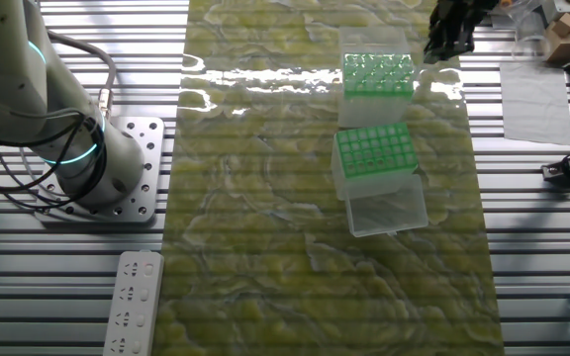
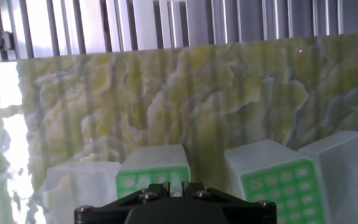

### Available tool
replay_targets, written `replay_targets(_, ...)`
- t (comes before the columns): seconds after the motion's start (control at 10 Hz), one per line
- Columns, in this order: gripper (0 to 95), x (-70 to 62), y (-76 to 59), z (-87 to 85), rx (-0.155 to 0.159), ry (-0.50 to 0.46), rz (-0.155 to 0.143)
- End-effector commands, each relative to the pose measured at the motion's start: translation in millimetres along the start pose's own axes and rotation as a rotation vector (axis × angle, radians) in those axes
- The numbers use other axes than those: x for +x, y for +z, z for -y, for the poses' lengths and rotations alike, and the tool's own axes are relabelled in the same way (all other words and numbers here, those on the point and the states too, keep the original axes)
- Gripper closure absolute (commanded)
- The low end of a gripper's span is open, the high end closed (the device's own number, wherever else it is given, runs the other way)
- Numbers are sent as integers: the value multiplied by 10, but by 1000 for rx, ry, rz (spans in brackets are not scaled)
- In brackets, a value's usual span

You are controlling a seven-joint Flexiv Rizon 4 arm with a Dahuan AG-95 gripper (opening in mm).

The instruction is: Transfer all large pipette tips from one holder to another

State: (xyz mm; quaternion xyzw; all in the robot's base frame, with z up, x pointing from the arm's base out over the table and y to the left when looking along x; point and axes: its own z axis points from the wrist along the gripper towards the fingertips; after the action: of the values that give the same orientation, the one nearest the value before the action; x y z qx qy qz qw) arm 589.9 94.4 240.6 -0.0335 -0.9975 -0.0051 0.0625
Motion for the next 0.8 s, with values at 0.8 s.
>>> replay_targets(0.8, 950, 70, -426, 114, 0, -19, -30)
